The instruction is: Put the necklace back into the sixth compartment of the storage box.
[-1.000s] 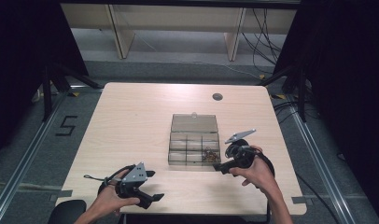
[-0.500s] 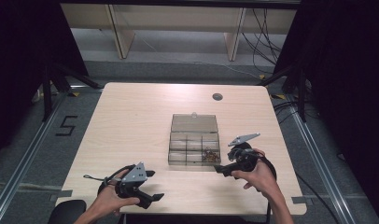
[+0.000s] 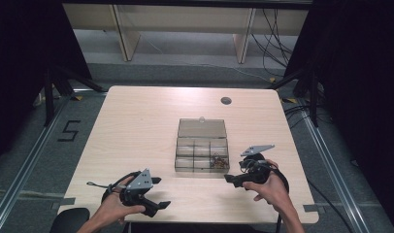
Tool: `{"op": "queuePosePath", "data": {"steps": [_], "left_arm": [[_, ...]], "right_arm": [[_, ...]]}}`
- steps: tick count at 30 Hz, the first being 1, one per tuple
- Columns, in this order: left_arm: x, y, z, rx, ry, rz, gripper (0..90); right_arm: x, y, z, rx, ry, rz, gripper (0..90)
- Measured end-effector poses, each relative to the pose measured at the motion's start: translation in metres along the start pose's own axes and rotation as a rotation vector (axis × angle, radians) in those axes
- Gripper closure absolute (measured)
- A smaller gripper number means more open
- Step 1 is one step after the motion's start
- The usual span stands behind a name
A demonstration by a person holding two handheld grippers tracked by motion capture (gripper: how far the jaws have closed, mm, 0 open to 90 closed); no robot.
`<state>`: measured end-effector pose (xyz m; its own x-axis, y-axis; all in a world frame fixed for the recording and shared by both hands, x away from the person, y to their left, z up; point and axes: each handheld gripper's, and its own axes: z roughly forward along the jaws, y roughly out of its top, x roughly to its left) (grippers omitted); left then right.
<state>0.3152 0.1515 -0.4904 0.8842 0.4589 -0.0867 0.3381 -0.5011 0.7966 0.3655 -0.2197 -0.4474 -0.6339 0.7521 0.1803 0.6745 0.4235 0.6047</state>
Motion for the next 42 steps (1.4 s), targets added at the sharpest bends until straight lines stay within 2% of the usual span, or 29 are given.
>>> {"op": "queuePosePath", "data": {"steps": [1, 2, 3, 4, 5, 6, 7, 8, 9, 11, 12, 14, 15, 16, 18, 21, 23, 25, 27, 29, 30, 32, 33, 34, 38, 39, 40, 41, 42], "left_arm": [[0.000, 0.000, 0.000, 0.000, -0.001, -0.001, 15.0], [0.000, 0.000, -0.001, 0.002, 0.002, 0.005, 15.0], [0.001, 0.000, -0.001, 0.010, 0.006, 0.014, 15.0], [0.001, 0.000, -0.001, 0.009, 0.005, 0.013, 15.0], [0.001, 0.000, -0.001, 0.008, -0.002, 0.012, 15.0], [0.001, 0.000, -0.001, 0.009, -0.002, 0.013, 15.0], [0.001, 0.000, -0.001, 0.006, 0.003, 0.014, 15.0], [0.001, 0.000, -0.001, 0.008, 0.003, 0.019, 15.1], [0.000, 0.000, -0.001, 0.003, -0.002, 0.013, 15.1], [0.000, 0.000, 0.000, 0.001, -0.004, 0.008, 15.1], [0.001, 0.000, -0.001, 0.011, 0.002, 0.019, 15.0], [0.000, 0.000, -0.001, 0.004, -0.003, 0.011, 15.0], [0.000, 0.000, 0.000, 0.002, -0.002, 0.012, 15.0], [0.001, 0.000, -0.001, 0.012, 0.002, 0.024, 15.0], [0.002, 0.001, -0.001, 0.009, -0.004, 0.047, 15.1], [0.001, 0.001, -0.001, 0.008, -0.003, 0.033, 15.1], [0.000, 0.000, -0.001, 0.006, -0.004, 0.024, 15.0], [0.000, 0.001, -0.001, 0.006, -0.004, 0.025, 15.0], [0.001, 0.001, -0.001, 0.005, -0.006, 0.046, 15.0], [0.001, 0.001, -0.001, 0.005, -0.005, 0.043, 15.1], [0.001, 0.001, -0.001, 0.006, -0.006, 0.044, 15.0], [0.000, 0.000, -0.001, 0.007, -0.003, 0.021, 15.0], [0.000, 0.000, -0.001, 0.007, -0.003, 0.021, 15.1], [0.001, 0.001, -0.001, 0.006, -0.006, 0.047, 15.0], [0.001, 0.001, -0.001, 0.006, -0.005, 0.044, 15.1], [0.000, 0.001, -0.001, 0.004, -0.003, 0.033, 15.0], [0.000, 0.000, -0.001, 0.003, -0.005, 0.014, 15.0], [-0.001, 0.001, -0.002, 0.001, 0.002, 0.018, 15.0], [0.000, 0.001, -0.002, 0.003, -0.003, 0.034, 15.0]], "right_arm": [[0.000, -0.001, 0.003, -0.023, -0.006, 0.004, 18.6], [0.001, -0.002, 0.001, -0.003, 0.003, -0.003, 18.5], [0.002, -0.003, 0.004, -0.032, -0.001, 0.010, 18.4], [0.002, -0.003, 0.002, -0.004, 0.004, -0.004, 18.4], [0.002, -0.005, 0.005, -0.026, -0.004, -0.003, 18.2], [0.003, -0.004, 0.003, -0.006, 0.004, -0.008, 18.0], [0.007, -0.005, 0.003, 0.007, 0.015, 0.032, 17.9], [0.007, -0.006, 0.005, -0.015, 0.013, 0.024, 17.9], [0.008, -0.006, 0.003, 0.009, 0.017, 0.028, 17.9], [0.006, -0.007, 0.006, -0.021, 0.001, -0.014, 17.9], [0.011, -0.007, 0.004, 0.006, 0.016, 0.026, 17.9], [0.009, -0.008, 0.007, -0.028, 0.000, -0.008, 17.9], [0.012, -0.008, 0.004, 0.002, 0.011, 0.019, 17.9], [0.009, -0.008, 0.006, -0.019, 0.002, -0.026, 17.9], [0.010, -0.010, 0.007, -0.021, 0.001, -0.015, 17.9], [0.011, -0.011, 0.008, -0.007, 0.002, -0.013, 17.9], [0.010, -0.012, 0.011, -0.017, -0.010, -0.035, 18.0], [0.012, -0.012, 0.008, -0.016, -0.001, -0.009, 17.9], [0.012, -0.012, 0.008, -0.029, -0.008, -0.015, 18.0], [0.011, -0.014, 0.011, -0.050, -0.022, -0.025, 18.0], [0.014, -0.014, 0.008, -0.020, 0.002, 0.000, 18.0], [0.013, -0.015, 0.011, -0.048, 0.001, -0.014, 18.0], [0.014, -0.016, 0.011, -0.039, 0.001, -0.003, 17.9], [0.014, -0.016, 0.010, -0.026, -0.003, -0.016, 17.9], [0.014, -0.017, 0.009, -0.044, 0.009, -0.025, 17.5], [0.013, -0.018, 0.008, -0.048, 0.005, -0.029, 17.5], [0.015, -0.018, 0.008, -0.045, 0.010, -0.006, 17.5], [0.012, -0.019, 0.009, -0.066, -0.003, -0.040, 17.4], [0.015, -0.020, 0.007, -0.058, 0.003, -0.009, 17.3]]}}
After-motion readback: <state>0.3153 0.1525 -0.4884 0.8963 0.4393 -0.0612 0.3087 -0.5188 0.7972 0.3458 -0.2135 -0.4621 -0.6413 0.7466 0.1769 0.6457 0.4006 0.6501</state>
